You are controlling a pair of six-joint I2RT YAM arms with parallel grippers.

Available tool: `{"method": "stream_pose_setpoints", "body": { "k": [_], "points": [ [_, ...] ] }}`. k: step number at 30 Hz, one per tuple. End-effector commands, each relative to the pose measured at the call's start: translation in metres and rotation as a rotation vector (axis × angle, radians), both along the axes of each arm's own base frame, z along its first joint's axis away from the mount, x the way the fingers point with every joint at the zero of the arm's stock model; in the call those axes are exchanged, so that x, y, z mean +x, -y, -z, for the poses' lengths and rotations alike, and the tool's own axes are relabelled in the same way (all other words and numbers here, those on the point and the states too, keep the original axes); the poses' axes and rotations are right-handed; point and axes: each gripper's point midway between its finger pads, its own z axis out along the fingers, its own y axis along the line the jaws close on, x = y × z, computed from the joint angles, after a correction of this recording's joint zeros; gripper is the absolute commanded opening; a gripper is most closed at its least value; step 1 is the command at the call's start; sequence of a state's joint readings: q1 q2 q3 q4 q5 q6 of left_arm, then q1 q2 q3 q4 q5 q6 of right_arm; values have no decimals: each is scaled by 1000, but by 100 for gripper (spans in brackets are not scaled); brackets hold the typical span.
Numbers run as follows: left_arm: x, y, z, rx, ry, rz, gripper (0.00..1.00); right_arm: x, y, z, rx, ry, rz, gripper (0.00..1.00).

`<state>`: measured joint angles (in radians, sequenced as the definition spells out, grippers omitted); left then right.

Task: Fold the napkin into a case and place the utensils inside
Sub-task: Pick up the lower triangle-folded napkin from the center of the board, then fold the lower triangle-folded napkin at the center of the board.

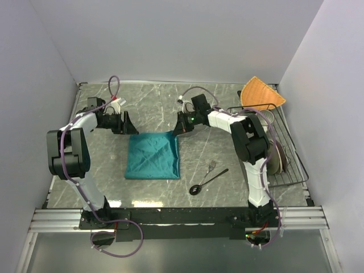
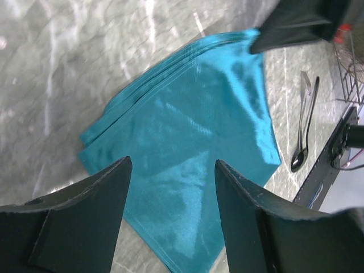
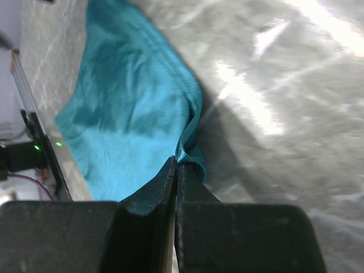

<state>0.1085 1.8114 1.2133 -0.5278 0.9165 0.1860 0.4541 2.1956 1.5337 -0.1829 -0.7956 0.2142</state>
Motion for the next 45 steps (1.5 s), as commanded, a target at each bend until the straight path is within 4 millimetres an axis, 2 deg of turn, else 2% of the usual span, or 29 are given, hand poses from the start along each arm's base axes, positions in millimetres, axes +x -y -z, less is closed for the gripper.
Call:
{"method": "stream_pose_setpoints", "body": {
  "k": [1,11,22,28,35,45],
  "points": [
    [5,-12,-17,21,63,-59,66,2,-7,-46,-10,274,-76,0],
    [3,-39,-15,36,34,-188,67,-35,-25,-48,-105,577,-334,0],
    [-13,-54,-11,46,14,-239,67,-72,-33,-43,-133,760,-554,0],
    [-18,-59,-10,55,15,-257,67,-89,-29,-44,-119,857,-671,0],
    [-24,-63,-5,69,1,-275,67,-114,-16,-36,-116,971,-842,0],
    [-27,-66,-5,90,13,-278,64,-132,-11,-29,-100,1075,-967,0]
  ]
}}
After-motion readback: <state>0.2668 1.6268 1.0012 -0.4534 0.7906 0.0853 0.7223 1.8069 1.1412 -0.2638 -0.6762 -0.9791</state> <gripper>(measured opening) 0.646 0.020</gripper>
